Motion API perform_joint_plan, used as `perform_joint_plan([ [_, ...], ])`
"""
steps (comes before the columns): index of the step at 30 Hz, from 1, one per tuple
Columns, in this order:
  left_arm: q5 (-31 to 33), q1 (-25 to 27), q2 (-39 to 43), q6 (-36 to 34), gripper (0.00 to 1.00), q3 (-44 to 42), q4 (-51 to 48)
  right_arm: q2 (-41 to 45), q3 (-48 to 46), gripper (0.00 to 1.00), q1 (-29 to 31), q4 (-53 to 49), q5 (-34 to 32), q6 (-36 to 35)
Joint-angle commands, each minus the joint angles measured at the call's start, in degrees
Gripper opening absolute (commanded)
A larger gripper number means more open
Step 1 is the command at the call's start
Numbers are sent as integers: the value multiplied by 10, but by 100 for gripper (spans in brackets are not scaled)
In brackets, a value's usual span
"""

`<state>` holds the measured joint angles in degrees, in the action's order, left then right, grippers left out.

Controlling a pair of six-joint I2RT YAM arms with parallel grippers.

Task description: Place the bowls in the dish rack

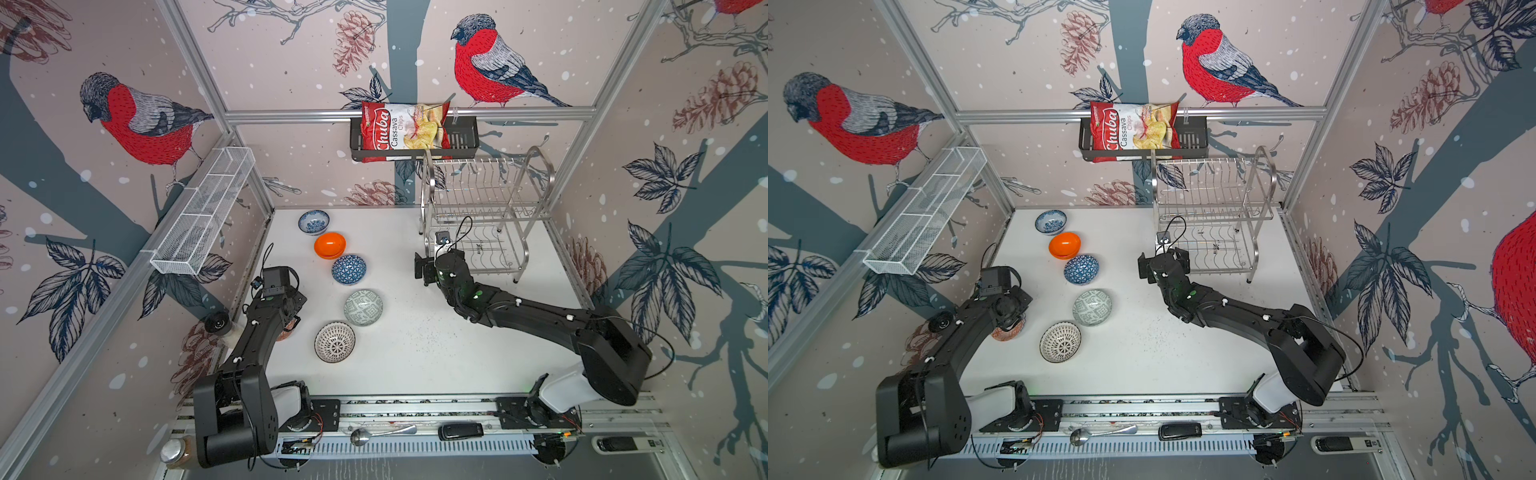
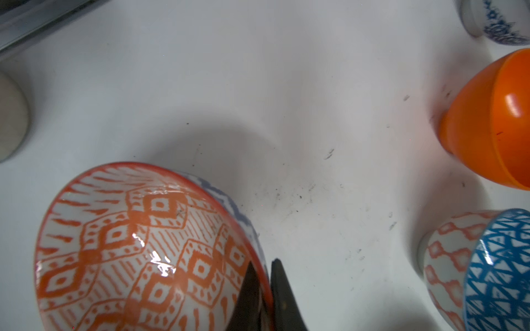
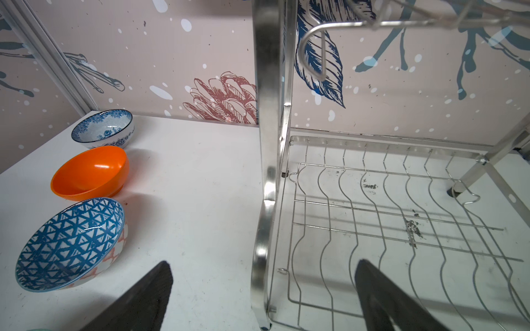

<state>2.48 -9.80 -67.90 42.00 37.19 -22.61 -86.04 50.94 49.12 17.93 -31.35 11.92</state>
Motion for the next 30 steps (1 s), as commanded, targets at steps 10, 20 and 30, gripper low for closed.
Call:
perform_joint_plan([
  [10, -7, 97, 42, -67, 0, 138, -43, 66, -57, 100, -54, 28, 29, 23],
  [20, 54, 369, 24, -70, 0, 195, -20, 175, -104, 99, -132, -39, 41, 56],
  [30, 142, 591, -107, -49, 0, 241, -35, 303, -194, 100, -240, -68, 83, 66],
])
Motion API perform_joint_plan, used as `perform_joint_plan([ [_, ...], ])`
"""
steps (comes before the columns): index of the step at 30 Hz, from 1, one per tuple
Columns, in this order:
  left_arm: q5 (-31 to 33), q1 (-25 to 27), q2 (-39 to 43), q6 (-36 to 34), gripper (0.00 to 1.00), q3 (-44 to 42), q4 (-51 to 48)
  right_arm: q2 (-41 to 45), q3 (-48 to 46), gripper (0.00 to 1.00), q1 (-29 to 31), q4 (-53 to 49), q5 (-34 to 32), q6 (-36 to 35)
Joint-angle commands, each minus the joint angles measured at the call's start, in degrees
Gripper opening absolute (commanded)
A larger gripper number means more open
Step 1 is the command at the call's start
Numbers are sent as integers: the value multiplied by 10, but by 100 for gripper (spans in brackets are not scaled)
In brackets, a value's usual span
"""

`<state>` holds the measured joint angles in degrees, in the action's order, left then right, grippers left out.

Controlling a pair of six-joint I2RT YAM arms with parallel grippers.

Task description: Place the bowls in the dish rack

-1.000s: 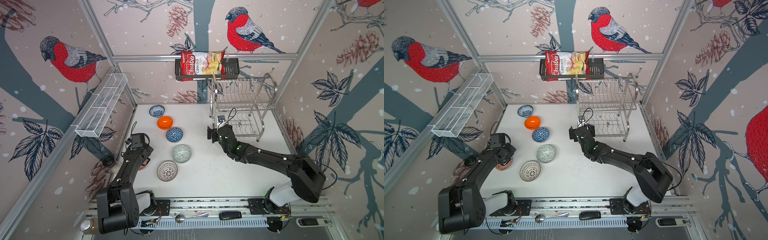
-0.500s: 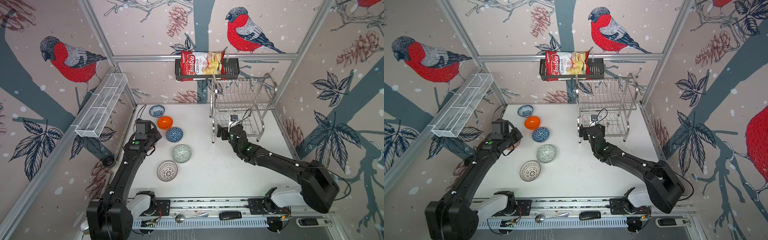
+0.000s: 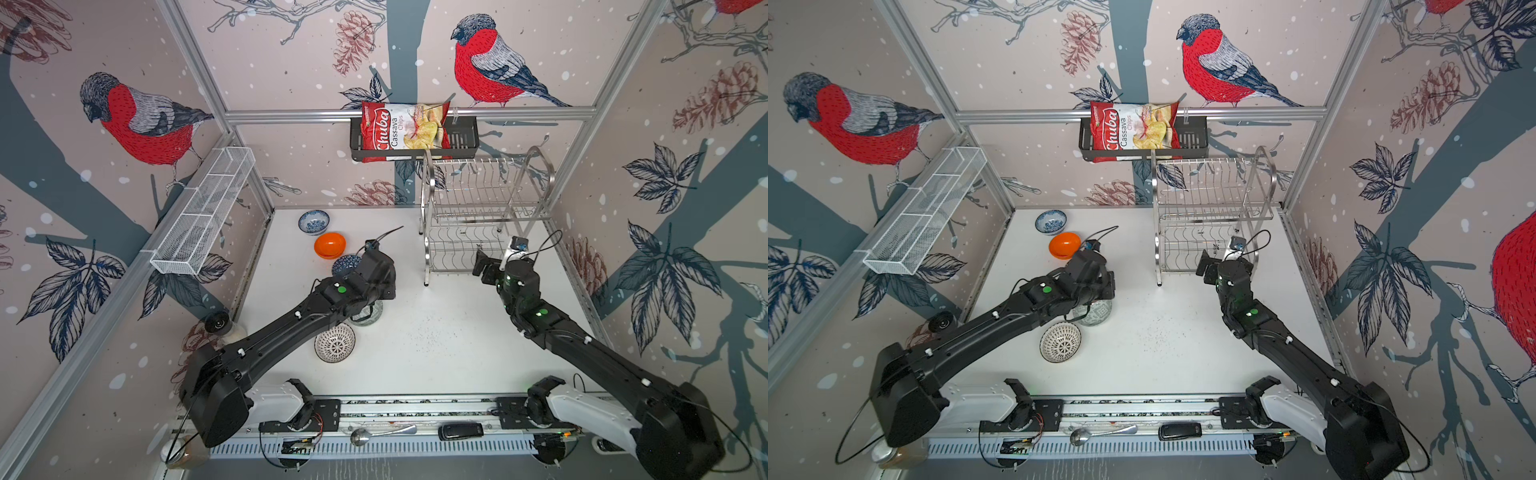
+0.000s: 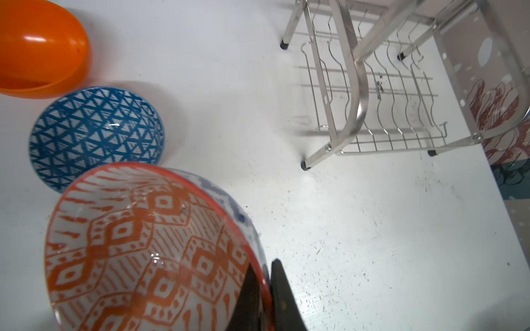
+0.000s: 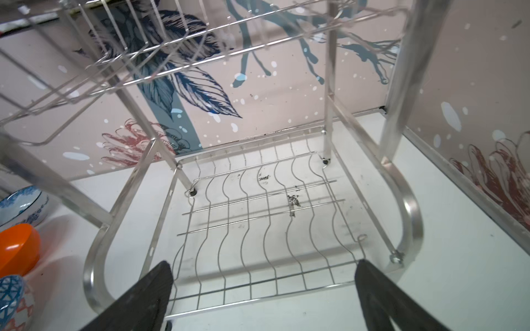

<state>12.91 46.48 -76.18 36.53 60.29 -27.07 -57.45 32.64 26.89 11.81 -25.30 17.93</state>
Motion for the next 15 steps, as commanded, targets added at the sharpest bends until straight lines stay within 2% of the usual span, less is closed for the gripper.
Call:
perform_joint_plan([
  [1, 44, 45, -40, 7, 0, 11, 10, 26, -17, 99, -29, -7, 32, 6],
  [7, 51, 110, -106, 13, 0, 18, 45, 37, -25, 99, -77, -21, 80, 16],
  [15, 60, 160, -231, 5, 0, 112, 26, 36, -24, 99, -101, -34, 93, 26],
])
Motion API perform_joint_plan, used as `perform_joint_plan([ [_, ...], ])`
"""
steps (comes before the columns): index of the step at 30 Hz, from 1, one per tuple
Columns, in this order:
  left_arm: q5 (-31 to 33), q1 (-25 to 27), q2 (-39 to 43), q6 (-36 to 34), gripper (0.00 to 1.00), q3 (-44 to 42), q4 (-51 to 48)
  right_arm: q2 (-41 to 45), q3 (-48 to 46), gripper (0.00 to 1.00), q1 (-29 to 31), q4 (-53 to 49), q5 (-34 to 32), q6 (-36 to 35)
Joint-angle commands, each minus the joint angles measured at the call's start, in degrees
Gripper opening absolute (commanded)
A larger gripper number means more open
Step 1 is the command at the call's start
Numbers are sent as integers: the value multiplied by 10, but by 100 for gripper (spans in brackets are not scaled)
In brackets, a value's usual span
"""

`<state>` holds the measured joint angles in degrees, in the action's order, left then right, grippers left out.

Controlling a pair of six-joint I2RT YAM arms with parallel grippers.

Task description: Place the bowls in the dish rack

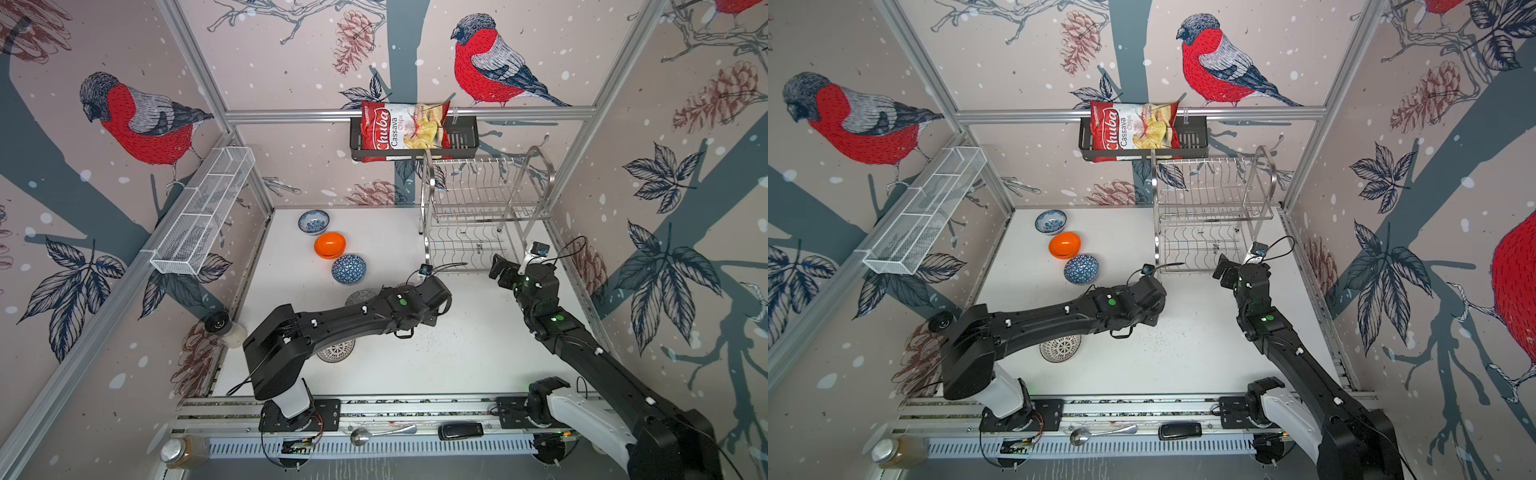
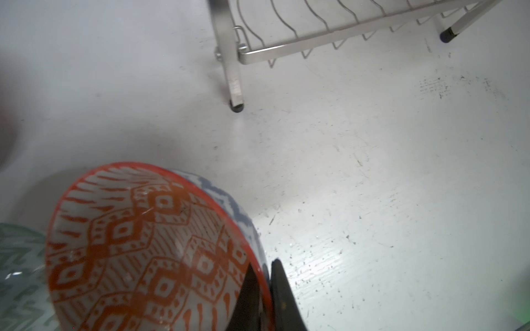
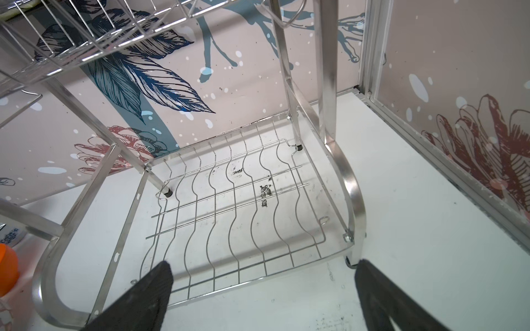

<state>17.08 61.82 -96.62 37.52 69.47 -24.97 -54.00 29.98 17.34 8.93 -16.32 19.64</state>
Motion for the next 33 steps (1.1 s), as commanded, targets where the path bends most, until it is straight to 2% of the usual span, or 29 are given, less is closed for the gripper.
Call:
perform_joint_plan([
  [1, 18, 10, -39, -4, 0, 27, 2, 2, 2, 99, -8, -7, 6, 9],
  [19, 30, 19, -150, -16, 1, 112, -56, 12, -12, 99, -35, -2, 26, 14],
  [26, 23, 19, -162, -20, 14, 128, -63, 14, -15, 100, -39, 3, 34, 18],
  [30, 26, 19, -167, -24, 27, 139, -72, 15, -13, 100, -45, 5, 41, 18],
  [33, 28, 19, -171, -26, 31, 144, -78, 17, -15, 99, -53, 9, 48, 21],
])
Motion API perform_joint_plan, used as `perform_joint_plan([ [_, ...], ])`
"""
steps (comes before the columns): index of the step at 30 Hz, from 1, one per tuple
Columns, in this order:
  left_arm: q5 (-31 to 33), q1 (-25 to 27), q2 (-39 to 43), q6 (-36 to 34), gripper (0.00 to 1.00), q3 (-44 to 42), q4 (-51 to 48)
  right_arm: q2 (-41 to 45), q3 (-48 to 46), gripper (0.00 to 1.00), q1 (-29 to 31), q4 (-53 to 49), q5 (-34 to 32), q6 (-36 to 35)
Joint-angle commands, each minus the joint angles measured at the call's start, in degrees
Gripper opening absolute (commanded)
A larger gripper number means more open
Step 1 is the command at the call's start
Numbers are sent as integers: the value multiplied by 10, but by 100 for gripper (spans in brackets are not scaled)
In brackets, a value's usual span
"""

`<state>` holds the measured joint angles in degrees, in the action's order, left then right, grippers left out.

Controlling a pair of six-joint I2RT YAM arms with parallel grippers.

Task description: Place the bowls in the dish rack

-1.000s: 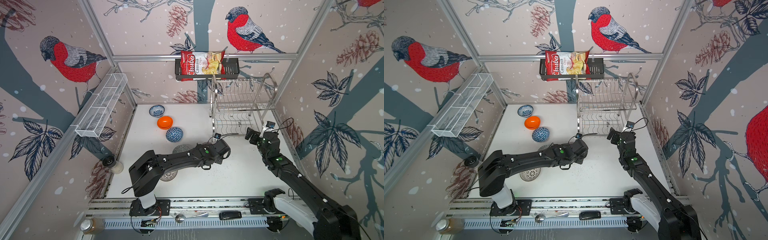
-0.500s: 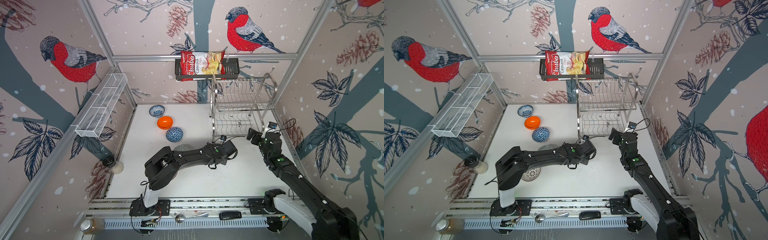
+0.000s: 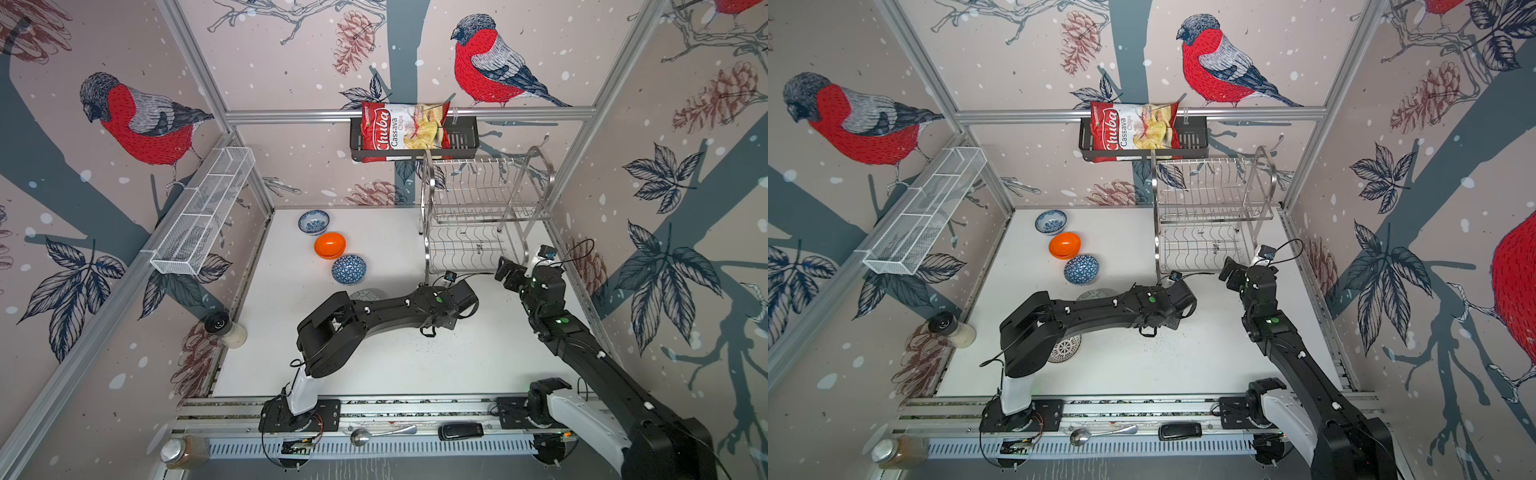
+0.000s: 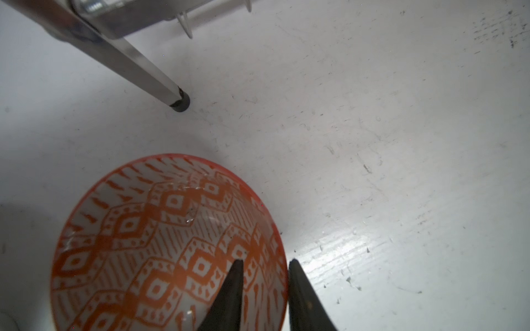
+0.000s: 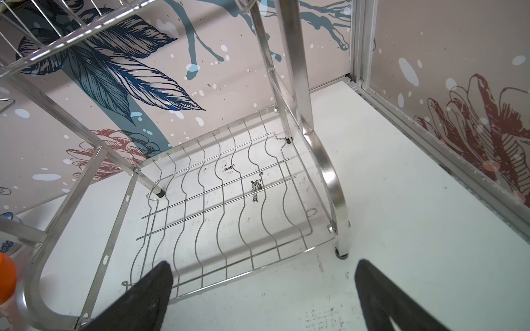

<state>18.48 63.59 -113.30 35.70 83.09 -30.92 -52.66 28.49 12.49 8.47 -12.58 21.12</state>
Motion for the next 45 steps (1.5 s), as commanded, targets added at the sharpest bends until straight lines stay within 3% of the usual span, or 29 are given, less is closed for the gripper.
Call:
perform_joint_plan([
  [1, 14, 1, -5, -8, 32, 8, -19, 4, -1, 100, -7, 15, 14, 7],
  [11, 41, 1, 21, -16, 48, 26, -37, 3, -3, 99, -32, 18, 32, 17],
  [15, 67, 1, 58, -28, 63, 21, -33, -4, -3, 100, -42, 15, 30, 29],
  [20, 129, 0, 103, -48, 96, 18, -44, -18, 7, 100, -53, 7, 49, 41],
  [28, 181, -53, 199, -100, 97, -16, -50, -31, 31, 100, -42, -12, 65, 36],
  [32, 221, -97, 296, -132, 98, -86, 12, -30, 34, 99, -8, -17, 45, 34],
  [37, 292, -114, 415, -204, 98, -196, 150, -41, 49, 99, 70, -22, -5, 41],
  [41, 194, -202, 462, -180, 98, -221, 155, -89, 89, 100, 141, -46, -34, 52],
  [45, 168, -269, 450, -182, 98, -218, 130, -151, 143, 100, 224, -84, -77, 58],
])
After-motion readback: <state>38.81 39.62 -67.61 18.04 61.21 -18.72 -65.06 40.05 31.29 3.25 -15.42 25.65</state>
